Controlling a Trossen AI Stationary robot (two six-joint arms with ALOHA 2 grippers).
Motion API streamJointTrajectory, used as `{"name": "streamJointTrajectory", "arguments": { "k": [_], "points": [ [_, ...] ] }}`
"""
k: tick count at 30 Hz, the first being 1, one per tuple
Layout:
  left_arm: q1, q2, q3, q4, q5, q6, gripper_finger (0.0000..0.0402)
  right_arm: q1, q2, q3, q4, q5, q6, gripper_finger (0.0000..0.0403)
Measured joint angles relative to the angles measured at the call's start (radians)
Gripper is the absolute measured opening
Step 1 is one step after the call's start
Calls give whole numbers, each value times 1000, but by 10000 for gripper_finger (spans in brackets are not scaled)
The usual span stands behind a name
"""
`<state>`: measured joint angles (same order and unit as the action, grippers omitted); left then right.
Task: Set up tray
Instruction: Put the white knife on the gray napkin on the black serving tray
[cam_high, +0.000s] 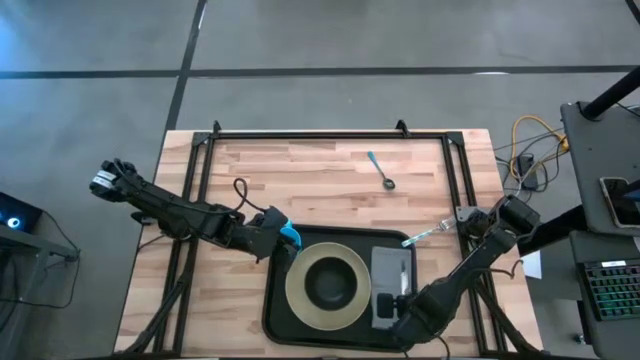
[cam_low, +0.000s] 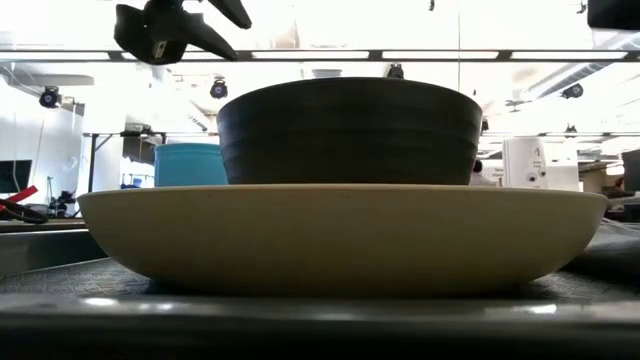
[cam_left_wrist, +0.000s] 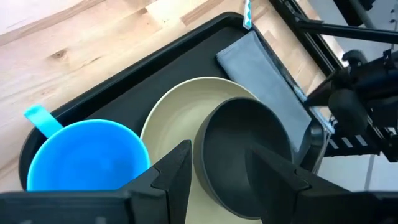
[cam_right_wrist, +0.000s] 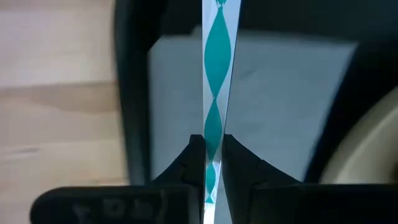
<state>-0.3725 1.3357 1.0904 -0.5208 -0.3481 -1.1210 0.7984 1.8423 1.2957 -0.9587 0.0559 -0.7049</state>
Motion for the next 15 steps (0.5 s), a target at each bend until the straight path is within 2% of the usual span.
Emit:
{"name": "streamJointTrajectory", "arguments": {
  "k": [9, 15],
  "points": [
    [0, 0, 0, 2, 0, 5, 131, -60, 2, 1, 56, -1, -37, 23],
    [0, 0, 0, 2, 0, 18, 131, -115, 2, -3, 121, -64, -7, 23]
  ]
}}
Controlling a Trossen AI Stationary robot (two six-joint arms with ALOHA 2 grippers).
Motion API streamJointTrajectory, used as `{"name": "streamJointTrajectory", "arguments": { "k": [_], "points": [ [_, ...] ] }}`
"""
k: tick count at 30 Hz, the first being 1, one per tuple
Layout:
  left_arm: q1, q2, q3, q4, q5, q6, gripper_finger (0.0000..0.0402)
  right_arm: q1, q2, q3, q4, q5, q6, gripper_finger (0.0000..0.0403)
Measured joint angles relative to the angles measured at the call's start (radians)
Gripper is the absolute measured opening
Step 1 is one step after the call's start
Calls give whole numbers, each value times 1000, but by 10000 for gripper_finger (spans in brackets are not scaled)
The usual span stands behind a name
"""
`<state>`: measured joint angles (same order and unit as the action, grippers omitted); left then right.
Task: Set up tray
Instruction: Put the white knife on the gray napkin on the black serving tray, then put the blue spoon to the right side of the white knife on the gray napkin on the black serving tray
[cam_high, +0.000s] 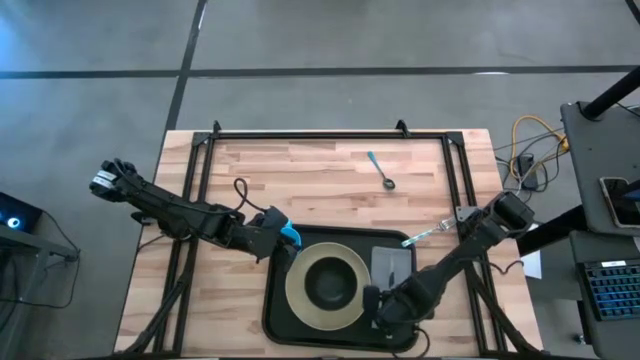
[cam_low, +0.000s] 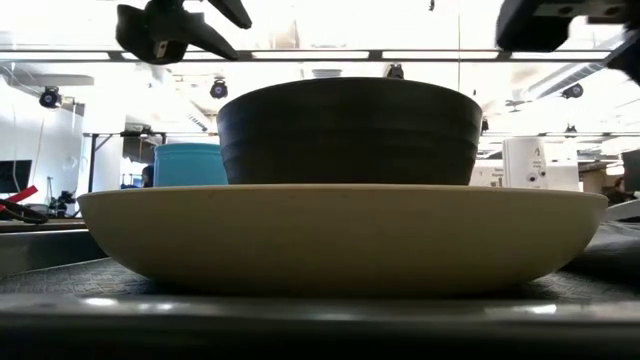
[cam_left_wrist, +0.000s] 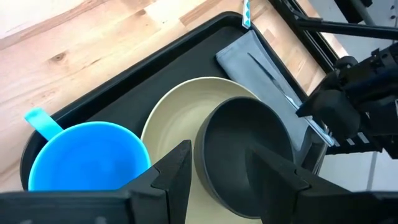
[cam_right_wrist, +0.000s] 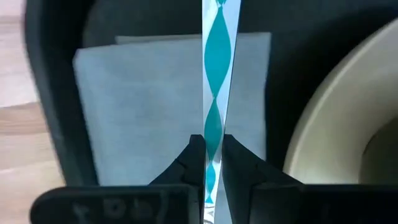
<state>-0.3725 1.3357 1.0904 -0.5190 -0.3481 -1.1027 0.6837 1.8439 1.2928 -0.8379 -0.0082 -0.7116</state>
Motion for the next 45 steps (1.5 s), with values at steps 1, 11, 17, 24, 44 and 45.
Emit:
{"name": "streamJointTrajectory", "arguments": {
  "k": [1, 11, 17, 24, 44, 45],
  "points": [
    [0, 0, 0, 0, 0, 7, 131, -3, 0, -3, 8, 0, -4, 23],
    [0, 0, 0, -1, 0, 25, 131, -5, 18, -53, 42, 7, -30, 37],
    [0, 0, -4, -1, 0, 36, 131, -7, 22, -82, 67, 9, -29, 74],
    [0, 0, -12, -1, 0, 36, 131, -6, 20, -73, 60, 35, 55, 98],
    [0, 0, -13, 17, 0, 35, 131, -398, -460, -65, -273, 444, 1195, 102],
    [0, 0, -13, 23, 0, 35, 131, -461, -473, -67, -300, 445, 1235, 102]
  ]
}}
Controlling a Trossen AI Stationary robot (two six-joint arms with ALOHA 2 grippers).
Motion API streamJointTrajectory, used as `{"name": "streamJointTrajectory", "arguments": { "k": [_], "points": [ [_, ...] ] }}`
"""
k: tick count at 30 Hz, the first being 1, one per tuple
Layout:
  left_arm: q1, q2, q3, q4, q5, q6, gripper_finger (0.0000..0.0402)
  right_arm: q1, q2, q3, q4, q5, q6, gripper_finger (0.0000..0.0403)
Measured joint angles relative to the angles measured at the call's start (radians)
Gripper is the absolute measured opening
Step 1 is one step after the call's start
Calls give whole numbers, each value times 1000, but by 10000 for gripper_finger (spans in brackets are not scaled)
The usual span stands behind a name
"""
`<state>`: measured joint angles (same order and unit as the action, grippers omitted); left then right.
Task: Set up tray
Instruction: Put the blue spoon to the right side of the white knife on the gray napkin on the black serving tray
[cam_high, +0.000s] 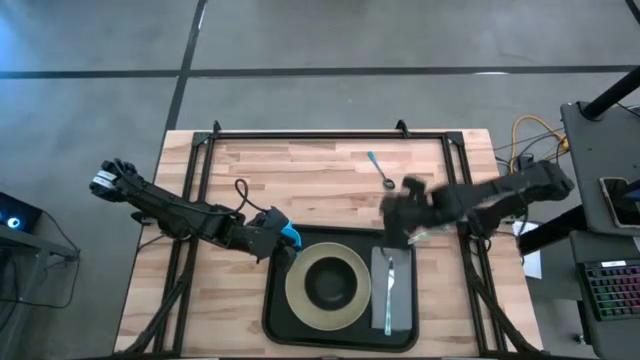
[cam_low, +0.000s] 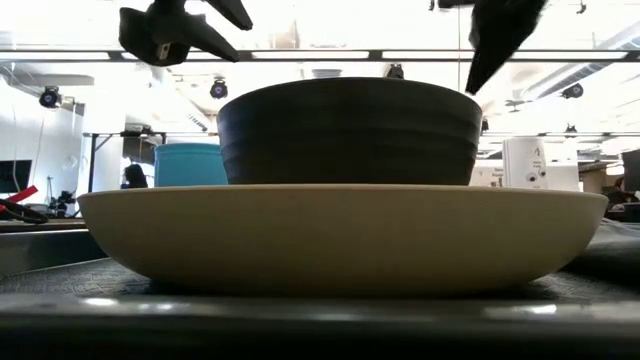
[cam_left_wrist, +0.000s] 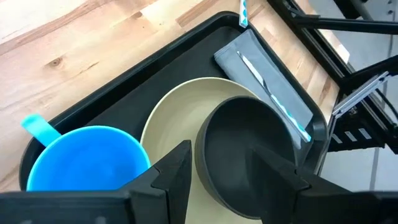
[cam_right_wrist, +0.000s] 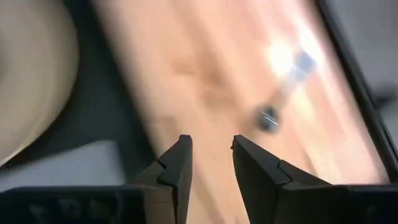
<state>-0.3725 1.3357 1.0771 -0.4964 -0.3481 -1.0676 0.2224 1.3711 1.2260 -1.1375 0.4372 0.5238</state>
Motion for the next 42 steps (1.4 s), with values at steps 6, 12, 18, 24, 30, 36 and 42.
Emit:
{"name": "streamJointTrajectory", "arguments": {
  "k": [6, 12, 18, 24, 30, 36, 42],
  "points": [
    [0, 0, 0, 50, -2, 1, 131, -386, 4, -15, -59, -54, 85, 102],
    [0, 0, 0, 50, -2, 23, 131, -629, 95, -57, 20, -172, -49, 101],
    [31, 0, 0, 50, -2, 91, 131, -791, 259, -76, 178, -314, -166, 90],
    [124, -11, 0, 46, -4, 87, 131, -834, 424, -15, 184, -318, -251, 73],
    [177, -12, 0, 48, -2, 86, 131, -831, 500, 42, 188, -318, -311, 71],
    [199, -12, 0, 42, -1, 86, 131, -853, 514, 53, 241, -403, -321, 99],
    [219, -12, 0, 31, -1, 87, 131, -875, 558, 55, 240, -412, -312, 129]
  ]
}}
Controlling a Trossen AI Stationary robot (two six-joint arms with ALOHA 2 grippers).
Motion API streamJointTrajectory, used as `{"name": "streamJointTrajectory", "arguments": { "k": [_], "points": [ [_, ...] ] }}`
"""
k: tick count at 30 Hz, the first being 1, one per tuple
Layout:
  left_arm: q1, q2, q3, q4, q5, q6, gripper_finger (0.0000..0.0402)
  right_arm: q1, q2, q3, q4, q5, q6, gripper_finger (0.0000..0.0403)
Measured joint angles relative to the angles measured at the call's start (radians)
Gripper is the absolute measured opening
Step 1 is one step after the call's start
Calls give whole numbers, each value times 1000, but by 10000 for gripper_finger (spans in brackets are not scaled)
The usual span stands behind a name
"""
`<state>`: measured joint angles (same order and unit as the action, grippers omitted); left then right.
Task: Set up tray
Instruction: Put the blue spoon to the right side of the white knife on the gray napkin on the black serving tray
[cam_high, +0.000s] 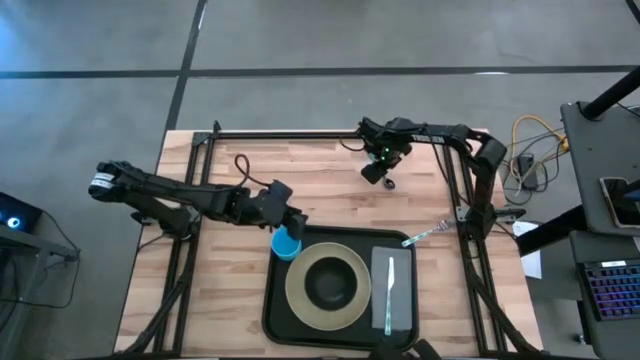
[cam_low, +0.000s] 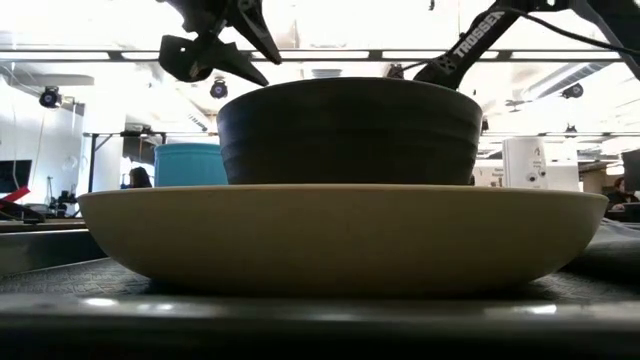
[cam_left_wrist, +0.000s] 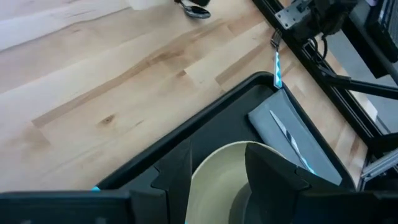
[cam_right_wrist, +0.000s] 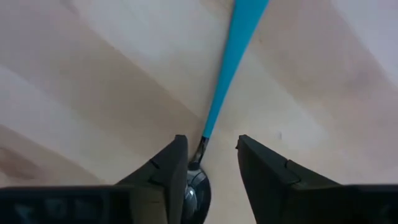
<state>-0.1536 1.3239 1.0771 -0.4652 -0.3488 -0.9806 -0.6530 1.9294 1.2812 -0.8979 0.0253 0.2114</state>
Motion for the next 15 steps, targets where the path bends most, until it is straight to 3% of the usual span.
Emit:
{"name": "streamJointTrajectory", "arguments": {
  "k": [9, 15],
  "points": [
    [15, 0, 0, -27, 1, 2, 131, 0, 71, 26, -18, -1, -8, 125],
    [15, -4, 0, -31, 1, 2, 131, -2, 83, 72, -7, -8, -47, 99]
  ]
}}
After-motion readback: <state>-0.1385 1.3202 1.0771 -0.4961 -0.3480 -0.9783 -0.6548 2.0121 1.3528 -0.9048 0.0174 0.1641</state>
